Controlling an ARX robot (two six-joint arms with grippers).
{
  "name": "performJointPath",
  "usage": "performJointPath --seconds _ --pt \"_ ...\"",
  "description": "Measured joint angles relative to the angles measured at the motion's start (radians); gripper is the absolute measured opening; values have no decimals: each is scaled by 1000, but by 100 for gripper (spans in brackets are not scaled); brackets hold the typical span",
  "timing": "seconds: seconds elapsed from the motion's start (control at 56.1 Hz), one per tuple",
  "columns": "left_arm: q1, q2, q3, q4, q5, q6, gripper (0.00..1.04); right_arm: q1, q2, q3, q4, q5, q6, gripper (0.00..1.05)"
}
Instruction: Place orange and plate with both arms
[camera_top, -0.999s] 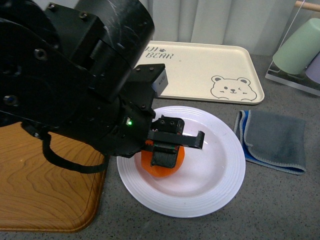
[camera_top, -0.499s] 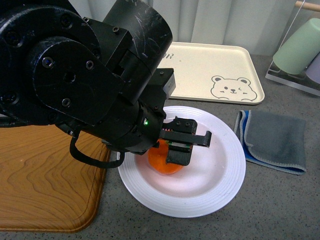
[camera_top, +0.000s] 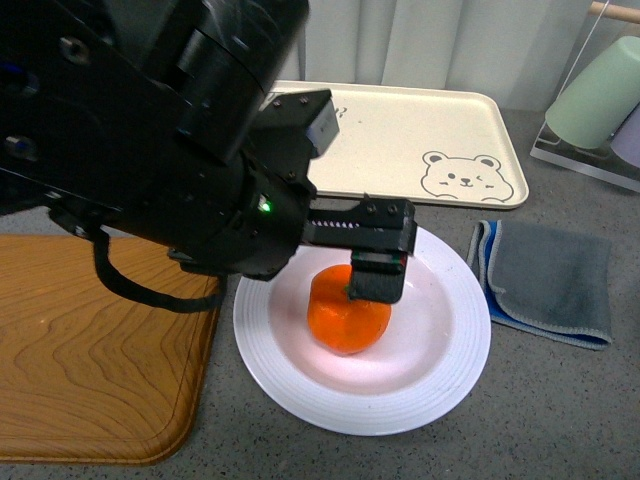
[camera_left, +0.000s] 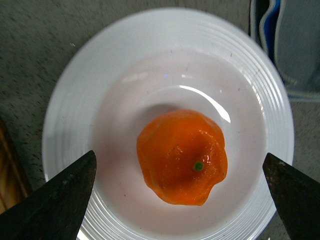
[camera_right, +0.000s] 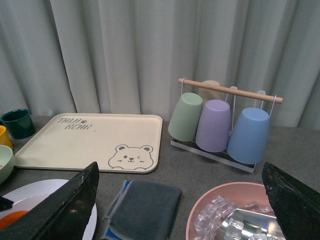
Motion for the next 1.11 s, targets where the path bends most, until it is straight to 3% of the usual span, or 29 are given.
performJointPath --seconds 0.071,0.089,0.125,0.161,0.214,0.268,0.357,0.589,0.749,0.856,1.106 --pt "10 -27 -13 20 -14 -4 98 0 0 0 0 0 0 95" --pt "6 -26 -30 83 -71 10 96 0 0 0 0 0 0 95" --pt "3 -13 -105 322 -267 76 88 0 0 0 0 0 0 95" --pt "6 -6 -159 457 -369 114 83 0 0 0 0 -2 0 95" --pt "27 -5 -330 814 -523 187 71 0 0 0 0 -1 0 95" --pt "61 -34 -425 1046 -544 214 61 0 0 0 0 1 0 95" --pt "111 -137 -505 1185 -518 235 47 0 0 0 0 3 0 95" --pt "224 -359 -703 1155 -407 253 4 0 0 0 0 0 0 95" --pt "283 -528 -784 1081 -336 262 4 0 0 0 0 0 0 95" --pt "327 -700 -811 921 -304 262 4 0 0 0 0 0 0 95" --pt "391 -952 -879 749 -235 262 4 0 0 0 0 0 0 95"
